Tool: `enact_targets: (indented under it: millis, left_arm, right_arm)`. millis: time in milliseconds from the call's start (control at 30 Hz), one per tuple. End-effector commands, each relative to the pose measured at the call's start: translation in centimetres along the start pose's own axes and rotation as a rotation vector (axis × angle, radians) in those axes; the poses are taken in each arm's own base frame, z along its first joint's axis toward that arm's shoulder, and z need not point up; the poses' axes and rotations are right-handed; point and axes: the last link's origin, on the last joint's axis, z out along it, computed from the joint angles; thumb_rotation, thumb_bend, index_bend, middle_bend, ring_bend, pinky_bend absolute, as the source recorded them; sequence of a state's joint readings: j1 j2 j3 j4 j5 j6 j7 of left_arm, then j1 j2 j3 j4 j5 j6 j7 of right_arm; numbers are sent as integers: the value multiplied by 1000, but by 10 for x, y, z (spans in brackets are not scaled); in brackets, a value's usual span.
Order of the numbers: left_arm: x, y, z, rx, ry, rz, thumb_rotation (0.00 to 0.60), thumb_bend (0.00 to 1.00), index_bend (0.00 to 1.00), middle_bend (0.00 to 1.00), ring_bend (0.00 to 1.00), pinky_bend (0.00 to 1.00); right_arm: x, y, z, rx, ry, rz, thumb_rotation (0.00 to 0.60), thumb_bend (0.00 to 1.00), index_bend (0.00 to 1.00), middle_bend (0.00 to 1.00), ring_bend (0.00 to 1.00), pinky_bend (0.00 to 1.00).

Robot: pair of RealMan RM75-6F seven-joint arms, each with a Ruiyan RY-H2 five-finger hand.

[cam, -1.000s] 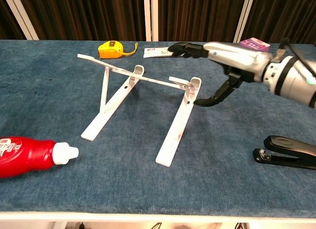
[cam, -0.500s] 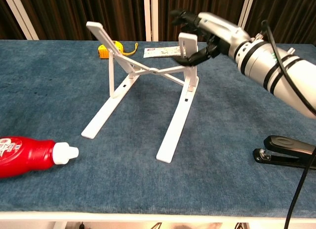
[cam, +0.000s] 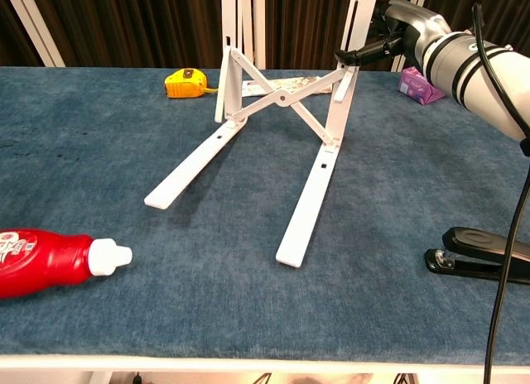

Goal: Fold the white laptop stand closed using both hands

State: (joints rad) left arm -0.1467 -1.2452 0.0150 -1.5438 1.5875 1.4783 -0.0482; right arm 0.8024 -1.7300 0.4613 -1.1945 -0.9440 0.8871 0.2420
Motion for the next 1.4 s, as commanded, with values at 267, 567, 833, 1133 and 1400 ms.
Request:
enact_targets:
  millis: [267, 567, 833, 1133, 1400]
  left_arm:
    - [2, 2, 3, -17, 6, 6, 600, 48, 171, 167, 79, 135]
    - [4, 5, 5, -27, 13, 8, 600, 49, 171, 167, 79, 135]
    - [6, 9, 7, -34, 17, 12, 600, 48, 171, 167, 79, 135]
    - [4, 11, 7, -30, 10, 11, 600, 49, 171, 167, 79, 135]
    - [3, 7, 6, -17, 5, 10, 600, 48, 171, 167, 79, 135]
  right_arm:
    - [22, -21, -25, 199, 25, -23, 600, 305, 0, 35, 5, 39]
    - [53, -35, -84, 428, 67, -40, 600, 306, 0, 17, 0, 30]
    - [41, -33, -135, 520, -134, -37, 600, 308, 0, 43, 0, 29]
    - [-9, -16, -94, 343, -395, 65, 600, 320, 0, 52, 0, 28]
    - [-34, 10, -70, 191, -441, 156, 600, 323, 0, 57, 0, 29]
